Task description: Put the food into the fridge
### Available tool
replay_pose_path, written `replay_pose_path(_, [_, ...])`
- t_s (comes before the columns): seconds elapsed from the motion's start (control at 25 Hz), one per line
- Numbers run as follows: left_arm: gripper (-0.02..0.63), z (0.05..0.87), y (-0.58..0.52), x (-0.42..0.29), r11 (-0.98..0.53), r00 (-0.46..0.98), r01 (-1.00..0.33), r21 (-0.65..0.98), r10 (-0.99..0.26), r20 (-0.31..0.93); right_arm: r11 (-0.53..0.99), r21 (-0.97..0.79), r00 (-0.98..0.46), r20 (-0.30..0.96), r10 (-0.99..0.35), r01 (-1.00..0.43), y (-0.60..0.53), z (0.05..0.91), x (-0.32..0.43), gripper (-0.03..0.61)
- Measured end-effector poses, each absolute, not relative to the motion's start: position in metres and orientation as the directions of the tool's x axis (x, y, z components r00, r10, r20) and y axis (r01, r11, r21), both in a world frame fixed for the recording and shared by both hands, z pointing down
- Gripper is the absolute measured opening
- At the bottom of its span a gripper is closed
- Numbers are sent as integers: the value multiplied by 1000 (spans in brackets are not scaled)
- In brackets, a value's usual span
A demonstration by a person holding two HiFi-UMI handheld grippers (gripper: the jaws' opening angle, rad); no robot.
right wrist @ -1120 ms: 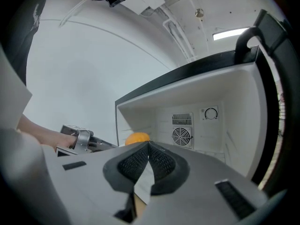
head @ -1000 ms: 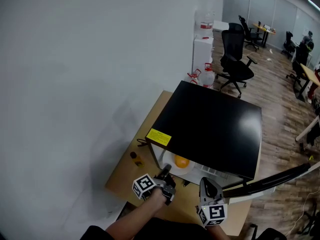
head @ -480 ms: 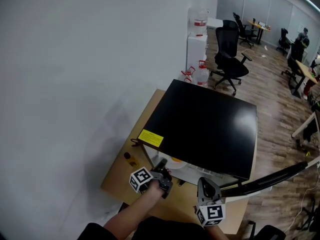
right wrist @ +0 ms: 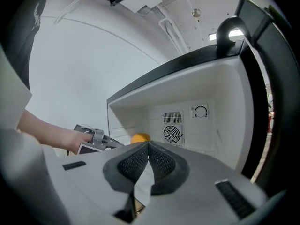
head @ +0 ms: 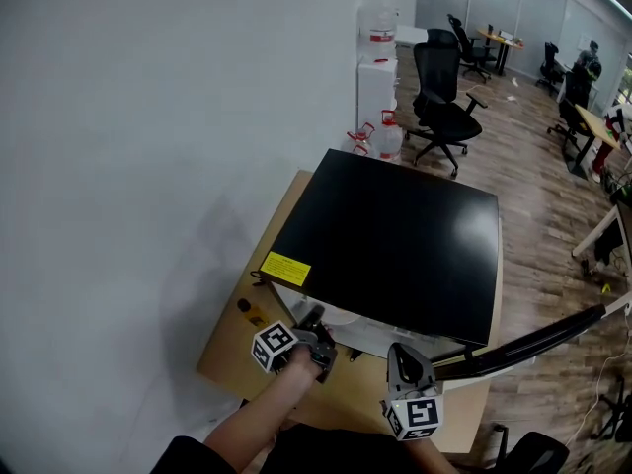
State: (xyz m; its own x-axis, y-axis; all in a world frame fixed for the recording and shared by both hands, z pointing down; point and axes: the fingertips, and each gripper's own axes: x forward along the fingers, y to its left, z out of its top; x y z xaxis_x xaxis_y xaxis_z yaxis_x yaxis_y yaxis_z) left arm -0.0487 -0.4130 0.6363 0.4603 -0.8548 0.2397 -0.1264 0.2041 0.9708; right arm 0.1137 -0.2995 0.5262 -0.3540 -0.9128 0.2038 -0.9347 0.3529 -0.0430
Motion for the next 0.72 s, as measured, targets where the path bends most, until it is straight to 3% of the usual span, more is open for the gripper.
replay_pose_path(0.72, [23, 621, -444, -47, 200, 429, -236, 951, -856, 287, 348, -48, -350, 199, -915, -936, -296, 522, 108, 60])
